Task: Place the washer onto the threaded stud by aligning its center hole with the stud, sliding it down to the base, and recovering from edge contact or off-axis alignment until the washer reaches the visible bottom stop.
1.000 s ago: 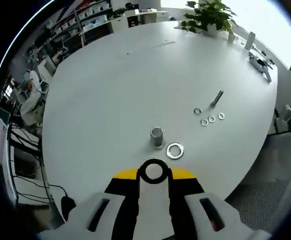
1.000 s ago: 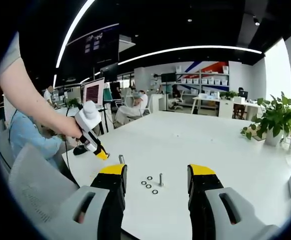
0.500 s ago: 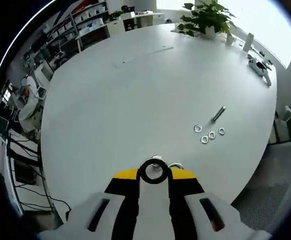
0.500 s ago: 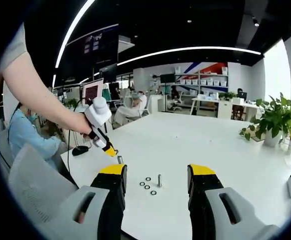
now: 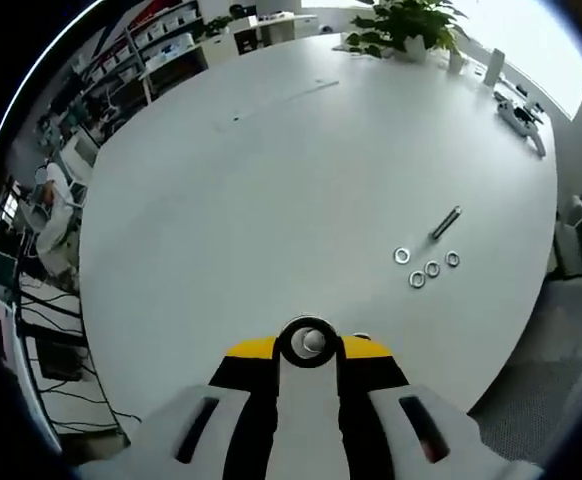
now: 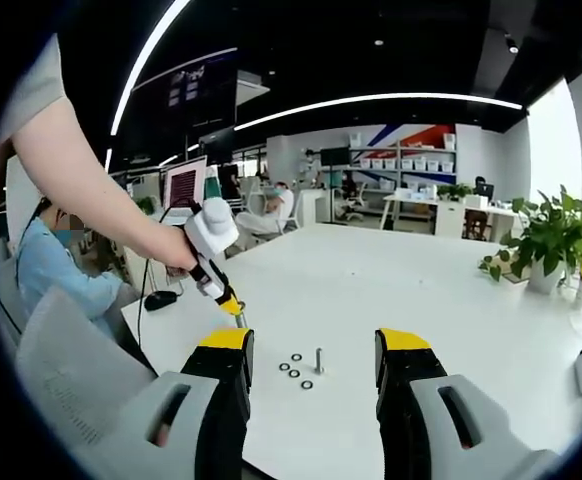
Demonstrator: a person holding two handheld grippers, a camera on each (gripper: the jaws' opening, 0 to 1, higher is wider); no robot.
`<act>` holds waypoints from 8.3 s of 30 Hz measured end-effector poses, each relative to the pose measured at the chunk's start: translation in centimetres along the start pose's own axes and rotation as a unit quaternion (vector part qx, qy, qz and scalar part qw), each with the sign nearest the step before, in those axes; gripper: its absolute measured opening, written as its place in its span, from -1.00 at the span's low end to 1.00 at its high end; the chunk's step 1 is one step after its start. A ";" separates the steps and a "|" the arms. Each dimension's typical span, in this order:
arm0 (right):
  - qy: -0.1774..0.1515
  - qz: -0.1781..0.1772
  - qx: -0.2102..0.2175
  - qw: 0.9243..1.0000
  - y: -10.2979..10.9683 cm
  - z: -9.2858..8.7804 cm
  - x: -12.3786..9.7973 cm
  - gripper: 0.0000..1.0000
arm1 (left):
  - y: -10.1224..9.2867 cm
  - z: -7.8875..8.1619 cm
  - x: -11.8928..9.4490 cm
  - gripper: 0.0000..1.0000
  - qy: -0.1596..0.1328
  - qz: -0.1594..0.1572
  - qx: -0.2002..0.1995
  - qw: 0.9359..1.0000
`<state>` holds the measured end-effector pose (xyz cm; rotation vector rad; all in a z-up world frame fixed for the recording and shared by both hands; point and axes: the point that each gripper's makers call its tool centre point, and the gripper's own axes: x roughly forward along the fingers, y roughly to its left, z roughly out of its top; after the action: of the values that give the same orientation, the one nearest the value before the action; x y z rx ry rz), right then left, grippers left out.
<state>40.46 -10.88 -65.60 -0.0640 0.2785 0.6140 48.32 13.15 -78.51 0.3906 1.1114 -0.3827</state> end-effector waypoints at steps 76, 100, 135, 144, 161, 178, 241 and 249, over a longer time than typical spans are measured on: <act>0.003 0.021 -0.010 1.000 1.0 -0.1 0.2 0.02 | -0.1 0.2 -0.3 -0.52 -0.003 -0.001 -0.044 0.999; 0.005 0.034 -0.027 0.999 1.8 -0.1 0.3 0.02 | -0.6 -1.2 -1.5 -0.47 -0.017 0.000 -0.077 0.997; 0.010 0.039 -0.033 0.999 2.0 -0.3 0.3 0.02 | -3.0 -3.5 -0.3 -0.44 -0.014 -0.004 -0.095 0.995; 0.011 0.033 -0.031 0.999 1.7 -0.4 0.3 0.02 | -3.2 -4.3 0.3 -0.44 -0.011 -0.009 -0.119 0.993; 0.014 0.027 -0.029 0.999 1.5 -0.5 0.3 0.02 | -3.9 -3.9 1.9 -0.42 -0.008 -0.023 -0.140 0.990; 0.013 0.021 -0.022 0.999 1.2 -0.5 0.3 0.02 | -4.6 -3.9 3.0 -0.41 0.007 -0.027 -0.169 0.985; 0.005 -0.002 0.001 1.000 -0.1 -0.3 0.1 0.05 | -4.3 -4.1 5.6 -0.54 0.057 0.008 -0.181 0.982; 0.003 -0.004 0.004 1.000 -0.2 -0.2 0.0 0.04 | -4.5 -4.2 5.5 -0.56 0.071 0.008 -0.181 0.981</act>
<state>40.56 -11.08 -65.82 -0.0587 0.2868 0.6040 45.07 10.70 -85.70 0.1060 1.2880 -0.1327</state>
